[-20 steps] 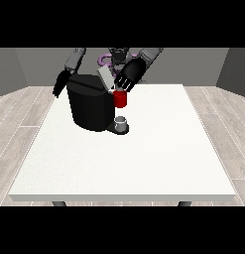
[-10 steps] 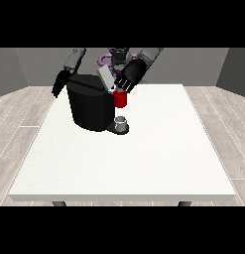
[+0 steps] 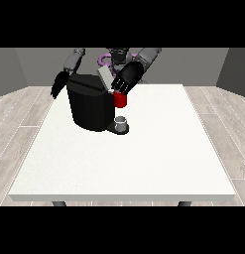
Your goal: Insert the coffee pod into the coffee machine and close the lid
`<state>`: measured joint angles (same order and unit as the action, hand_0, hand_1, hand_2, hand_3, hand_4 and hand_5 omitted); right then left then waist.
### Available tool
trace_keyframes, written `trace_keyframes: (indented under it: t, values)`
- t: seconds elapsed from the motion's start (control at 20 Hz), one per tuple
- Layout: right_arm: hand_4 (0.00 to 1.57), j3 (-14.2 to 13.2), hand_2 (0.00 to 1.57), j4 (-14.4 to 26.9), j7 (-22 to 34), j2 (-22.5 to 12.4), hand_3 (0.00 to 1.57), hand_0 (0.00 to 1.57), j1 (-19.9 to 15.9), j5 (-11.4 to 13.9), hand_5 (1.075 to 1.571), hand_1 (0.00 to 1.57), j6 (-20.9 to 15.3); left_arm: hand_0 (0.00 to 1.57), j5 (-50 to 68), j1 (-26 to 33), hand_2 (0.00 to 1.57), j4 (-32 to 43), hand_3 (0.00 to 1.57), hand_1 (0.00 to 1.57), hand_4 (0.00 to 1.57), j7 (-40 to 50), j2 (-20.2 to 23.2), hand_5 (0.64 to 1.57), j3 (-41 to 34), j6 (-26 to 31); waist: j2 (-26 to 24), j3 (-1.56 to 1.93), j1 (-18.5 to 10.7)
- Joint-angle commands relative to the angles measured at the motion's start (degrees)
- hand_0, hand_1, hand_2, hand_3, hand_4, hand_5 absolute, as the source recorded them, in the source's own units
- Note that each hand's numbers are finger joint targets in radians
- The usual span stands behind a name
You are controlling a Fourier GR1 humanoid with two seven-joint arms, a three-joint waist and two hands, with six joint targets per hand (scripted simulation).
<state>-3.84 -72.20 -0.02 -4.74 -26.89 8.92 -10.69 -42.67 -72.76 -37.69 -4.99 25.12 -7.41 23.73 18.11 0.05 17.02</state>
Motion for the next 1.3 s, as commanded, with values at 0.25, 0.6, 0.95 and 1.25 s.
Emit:
trace_keyframes:
  t: [0.25,0.6,0.95,1.25]
  values:
    - [0.0,1.09,0.0,-1.4,2.68,0.82,0.0,0.0,-1.19,0.62,1.571,0.0,-0.52,1.24,-1.38,-1.35,1.26,1.01,1.2,1.24,0.29,-2.0,2.12,1.571,-0.16,-2.08,0.33,-0.04,0.74]
    - [0.0,-0.11,0.0,0.7,-2.75,0.24,0.0,0.0,2.66,-0.18,1.571,0.0,0.06,1.17,-6.96,1.42,1.19,-0.82,1.07,1.17,0.0,-3.74,1.7,1.571,5.23,-4.88,-0.01,-0.01,0.47]
    - [0.0,-0.22,0.0,-1.52,3.07,-0.34,0.0,0.0,-1.77,0.7,1.571,0.0,-1.2,1.12,-5.92,1.8,1.14,1.66,0.98,1.12,0.0,-6.29,1.33,1.571,2.97,-7.32,1.8,-0.05,0.17]
    - [0.08,1.35,0.0,-2.38,0.3,0.39,0.0,0.0,0.47,0.69,1.571,0.0,0.08,1.25,-4.89,-0.81,1.21,2.08,0.96,1.25,0.0,-6.33,2.7,1.571,0.36,-8.93,2.59,-0.03,3.09]
